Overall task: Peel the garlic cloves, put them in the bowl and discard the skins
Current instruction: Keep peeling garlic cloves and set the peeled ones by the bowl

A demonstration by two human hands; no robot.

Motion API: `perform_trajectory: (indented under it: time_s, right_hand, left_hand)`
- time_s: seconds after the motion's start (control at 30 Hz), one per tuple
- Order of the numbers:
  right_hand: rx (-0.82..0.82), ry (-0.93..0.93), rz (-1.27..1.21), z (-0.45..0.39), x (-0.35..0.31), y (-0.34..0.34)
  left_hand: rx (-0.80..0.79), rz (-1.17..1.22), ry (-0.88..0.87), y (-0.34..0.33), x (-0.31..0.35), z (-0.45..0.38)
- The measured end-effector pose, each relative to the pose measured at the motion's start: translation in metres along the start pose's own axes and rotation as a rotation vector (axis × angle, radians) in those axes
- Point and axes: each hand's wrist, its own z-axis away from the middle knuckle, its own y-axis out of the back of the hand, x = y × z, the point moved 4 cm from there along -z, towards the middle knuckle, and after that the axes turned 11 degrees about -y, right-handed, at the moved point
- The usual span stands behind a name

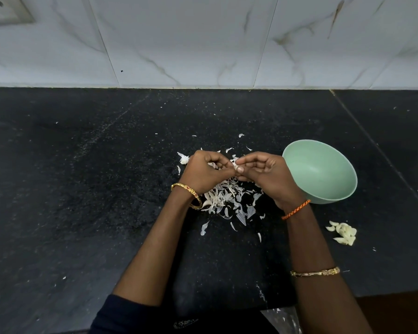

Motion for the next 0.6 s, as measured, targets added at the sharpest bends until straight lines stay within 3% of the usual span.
perform_trajectory:
  time_s: [0.17,0.33,0.6]
  right_hand:
    - [0.034,-0.011,0.158,-0.003,0.004,0.000]
    - [0.062,-0.002,0.225,-0.003,0.003,-0.003]
    - [-0.010,0.018,0.087,0.013,0.002,-0.007]
  left_hand:
    - [-0.057,-0.072,0.031,-0.002,-0.006,0.001]
    - [-0.013,-0.103,0.020,-0.005,0.004,0.005]
    - [0.041,-0.032,0.007,-0.008,0.002,0.014]
